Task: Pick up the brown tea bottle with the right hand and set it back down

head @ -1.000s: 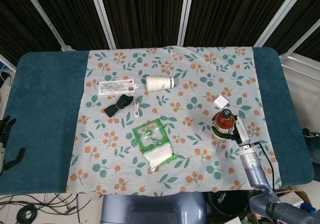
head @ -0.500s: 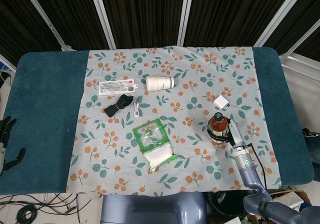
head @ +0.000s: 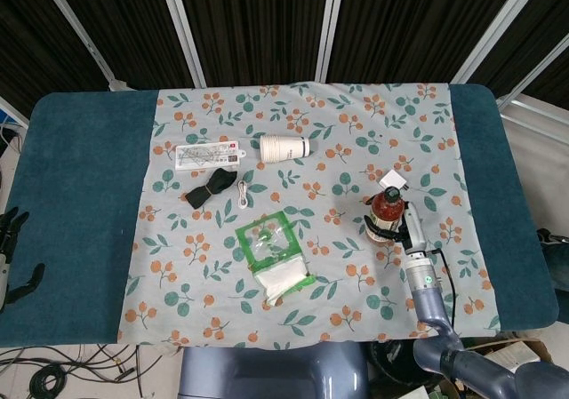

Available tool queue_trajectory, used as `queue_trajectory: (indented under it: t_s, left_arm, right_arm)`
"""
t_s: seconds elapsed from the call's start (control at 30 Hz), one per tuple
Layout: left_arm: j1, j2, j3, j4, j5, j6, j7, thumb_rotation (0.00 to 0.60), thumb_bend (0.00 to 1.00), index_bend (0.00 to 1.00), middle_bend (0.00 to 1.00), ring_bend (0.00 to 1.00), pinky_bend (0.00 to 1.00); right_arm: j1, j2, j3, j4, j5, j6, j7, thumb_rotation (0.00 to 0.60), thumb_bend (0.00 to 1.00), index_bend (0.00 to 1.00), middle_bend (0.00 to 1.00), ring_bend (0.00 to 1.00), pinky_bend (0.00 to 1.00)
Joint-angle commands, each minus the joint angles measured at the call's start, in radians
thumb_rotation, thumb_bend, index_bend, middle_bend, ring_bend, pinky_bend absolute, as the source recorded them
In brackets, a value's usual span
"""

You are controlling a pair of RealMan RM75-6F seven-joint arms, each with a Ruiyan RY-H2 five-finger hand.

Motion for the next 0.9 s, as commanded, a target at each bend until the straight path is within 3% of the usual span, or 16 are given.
queue_trajectory:
  t_s: [0.03,0.5,0.7,0.9]
  left_arm:
    - [0.0,0.0,0.0,0.0,-0.001,0.0,0.0,0.6,0.37,0.03,0.0,0.0,0.0]
    - [-0.001,0.0,0.0,0.001,-0.004,-0.003,0.006,0.6,0.37,0.03,0.0,0.0,0.0]
    - [-0.001,0.0,0.0,0.001,-0.005,-0.004,0.009,0.6,0.37,0.03,0.0,0.0,0.0]
    - [-0.001,0.0,0.0,0.0,-0.007,-0.006,0.011,0.6,0.37,0.03,0.0,0.0,0.0]
  right_arm:
    - [0.003,-0.037,0.005,0.049,0.01,0.001,0.002,0.6,0.4,0.49,0.42,0.47,0.5]
    - [0.006,-0.095,-0.031,0.177,-0.016,-0.034,0.062,0.6,0.4,0.46,0.4,0.45,0.48]
    - [0.009,-0.102,-0.055,0.2,-0.043,-0.04,0.086,0.6,0.31,0.22,0.18,0.27,0.29]
    - [0.003,-0.086,-0.068,0.198,-0.068,-0.024,0.152,0.6,0.17,0.02,0.04,0.1,0.18]
